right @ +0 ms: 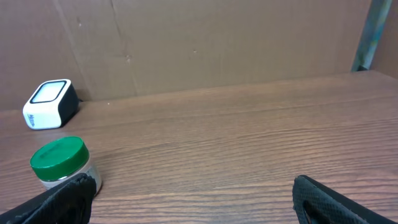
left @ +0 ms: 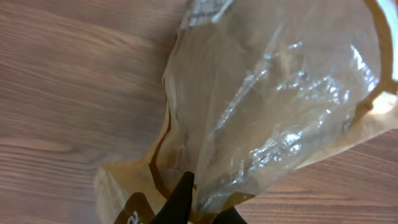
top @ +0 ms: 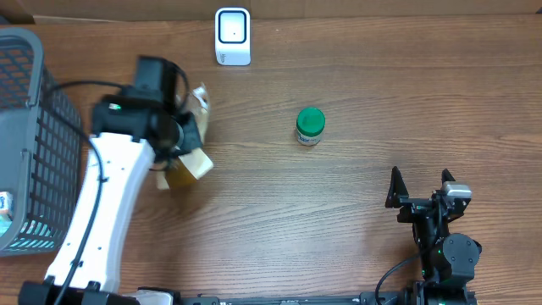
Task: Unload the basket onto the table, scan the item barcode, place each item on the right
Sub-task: 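Lift the bagged item out and place it on the table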
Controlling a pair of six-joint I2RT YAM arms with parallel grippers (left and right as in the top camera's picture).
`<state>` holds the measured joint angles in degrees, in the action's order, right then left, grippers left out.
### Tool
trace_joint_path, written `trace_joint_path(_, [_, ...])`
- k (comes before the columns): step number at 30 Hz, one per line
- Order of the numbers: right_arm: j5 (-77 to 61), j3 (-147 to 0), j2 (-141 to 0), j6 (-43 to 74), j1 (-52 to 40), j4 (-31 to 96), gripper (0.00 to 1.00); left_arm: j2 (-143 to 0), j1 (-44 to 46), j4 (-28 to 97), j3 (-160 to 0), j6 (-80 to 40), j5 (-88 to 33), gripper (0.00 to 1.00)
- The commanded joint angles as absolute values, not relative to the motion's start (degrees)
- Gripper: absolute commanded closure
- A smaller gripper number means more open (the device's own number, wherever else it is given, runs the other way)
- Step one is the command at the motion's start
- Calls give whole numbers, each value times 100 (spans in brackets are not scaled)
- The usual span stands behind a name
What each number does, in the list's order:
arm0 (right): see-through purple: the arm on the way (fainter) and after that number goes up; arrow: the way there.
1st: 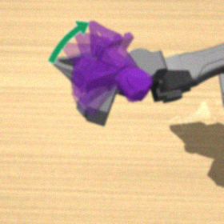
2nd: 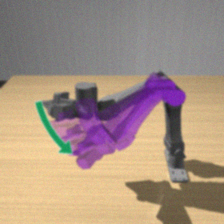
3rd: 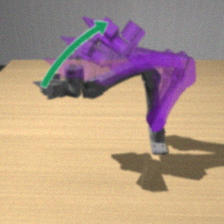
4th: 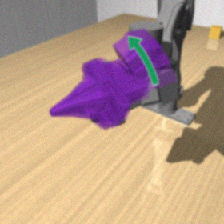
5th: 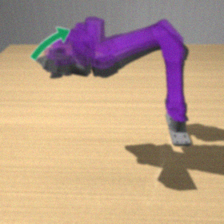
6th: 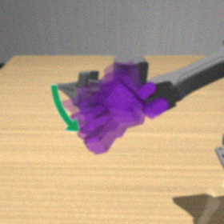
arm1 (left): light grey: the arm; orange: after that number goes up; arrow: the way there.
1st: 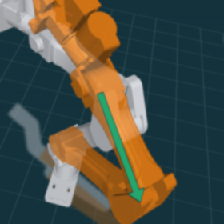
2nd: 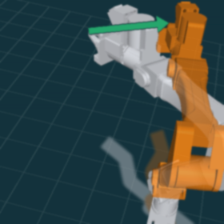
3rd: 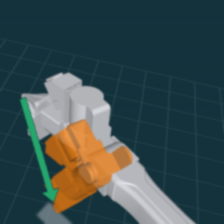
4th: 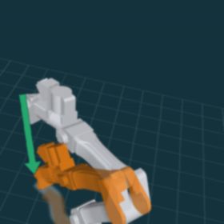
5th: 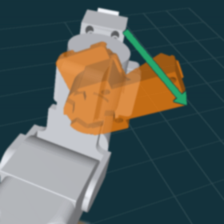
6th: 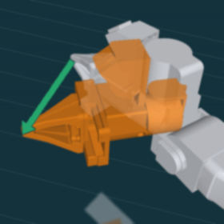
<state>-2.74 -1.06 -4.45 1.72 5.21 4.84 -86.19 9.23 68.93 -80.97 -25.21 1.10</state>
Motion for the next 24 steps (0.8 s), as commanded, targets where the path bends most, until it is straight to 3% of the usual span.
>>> trace_joint_path(1, [-259,-49,-414,169,543,467,0,-8582,1083,6573,-7481,-3118,187,96])
trace_joint_path(24, [-259,-49,-414,169,543,467,0,-8687,1411,4650,-5964,-3363,45,96])
